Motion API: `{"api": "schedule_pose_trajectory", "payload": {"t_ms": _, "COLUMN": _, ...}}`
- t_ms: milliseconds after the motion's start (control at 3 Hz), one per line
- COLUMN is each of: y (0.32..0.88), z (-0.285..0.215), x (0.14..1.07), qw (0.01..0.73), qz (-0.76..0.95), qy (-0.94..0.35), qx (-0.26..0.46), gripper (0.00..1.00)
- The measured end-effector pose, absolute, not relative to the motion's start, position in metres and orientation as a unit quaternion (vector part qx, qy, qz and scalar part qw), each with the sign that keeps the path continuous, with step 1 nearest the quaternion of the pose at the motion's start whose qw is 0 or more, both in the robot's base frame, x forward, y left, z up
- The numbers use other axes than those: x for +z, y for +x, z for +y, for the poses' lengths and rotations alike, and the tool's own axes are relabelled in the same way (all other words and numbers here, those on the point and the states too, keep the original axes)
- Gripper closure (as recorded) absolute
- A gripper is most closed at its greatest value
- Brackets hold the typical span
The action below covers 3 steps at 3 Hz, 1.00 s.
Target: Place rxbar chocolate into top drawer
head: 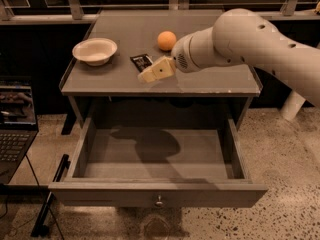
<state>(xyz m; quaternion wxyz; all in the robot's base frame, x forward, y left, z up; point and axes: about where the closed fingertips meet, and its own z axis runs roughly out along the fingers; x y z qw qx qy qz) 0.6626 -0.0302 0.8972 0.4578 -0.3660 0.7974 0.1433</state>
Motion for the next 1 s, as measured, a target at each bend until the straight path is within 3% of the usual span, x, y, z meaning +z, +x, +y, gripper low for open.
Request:
{"api": "schedule_pose_trajectory", "payload": {"t_ms": 333, "y": 0.662, "z": -0.035, "x": 0.894, "qw": 0.460, "qz": 0.802, "qy": -0.357, "qx": 0.135, "gripper": 0.00}}
{"api": "schedule_pose_trajectory", "payload": {"t_ms": 1000, "y": 0.713, "z": -0.011, "x": 0.868, "qw": 0.474, "qz": 0.800, "qy": -0.344, "qx": 0.127, "gripper": 0.00}}
